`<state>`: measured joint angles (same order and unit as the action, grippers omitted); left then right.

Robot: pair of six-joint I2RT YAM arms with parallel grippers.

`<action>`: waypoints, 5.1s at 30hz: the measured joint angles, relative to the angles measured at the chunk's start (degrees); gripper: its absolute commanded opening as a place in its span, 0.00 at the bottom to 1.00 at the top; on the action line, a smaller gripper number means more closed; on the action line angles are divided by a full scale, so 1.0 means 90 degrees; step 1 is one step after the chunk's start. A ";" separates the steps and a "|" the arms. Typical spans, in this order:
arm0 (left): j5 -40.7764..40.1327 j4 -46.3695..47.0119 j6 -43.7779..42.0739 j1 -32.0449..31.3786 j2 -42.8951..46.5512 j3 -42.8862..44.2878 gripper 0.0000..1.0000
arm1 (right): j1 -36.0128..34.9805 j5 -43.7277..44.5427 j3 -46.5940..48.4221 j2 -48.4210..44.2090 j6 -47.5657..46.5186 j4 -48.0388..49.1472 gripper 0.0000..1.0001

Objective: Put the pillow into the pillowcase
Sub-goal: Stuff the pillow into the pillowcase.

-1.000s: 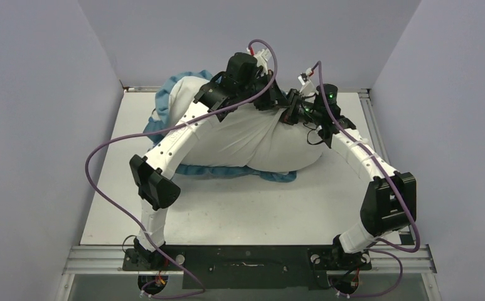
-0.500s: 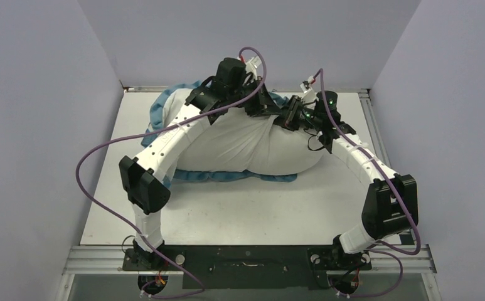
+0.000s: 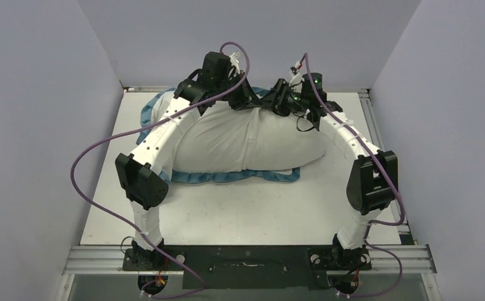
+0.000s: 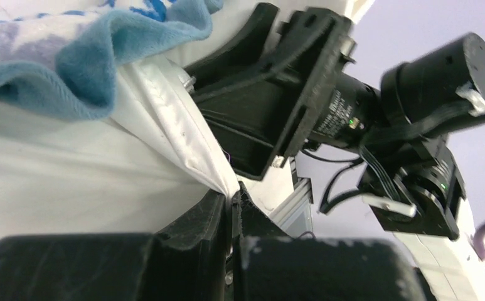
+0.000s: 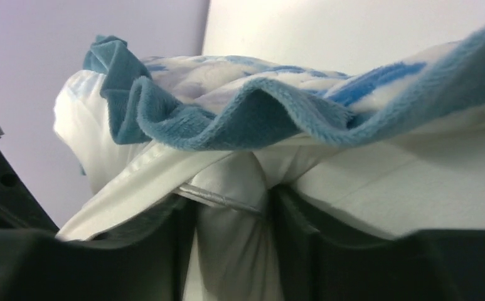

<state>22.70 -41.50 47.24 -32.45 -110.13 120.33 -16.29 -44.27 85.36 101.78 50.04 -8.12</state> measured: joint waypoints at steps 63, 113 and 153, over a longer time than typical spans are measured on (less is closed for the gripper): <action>-0.2232 0.0114 -0.1605 -0.0032 0.0379 0.0066 0.97 | 0.1486 0.0886 -0.1729 -0.1073 -0.0444 -0.1173 0.81; -0.3487 0.1411 -0.2108 -0.0114 -0.0063 -0.2531 0.80 | 0.0731 0.2647 0.1498 -0.0214 -0.2477 -0.3638 0.90; -0.3196 0.1770 -0.2616 -0.0090 0.0495 -0.2890 0.00 | 0.0187 0.3347 0.1734 0.0512 -0.3262 -0.4114 0.91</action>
<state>-6.07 -25.56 23.70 -33.26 -105.67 94.32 -14.61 -14.15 100.97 106.39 20.69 -45.15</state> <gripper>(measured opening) 0.009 0.898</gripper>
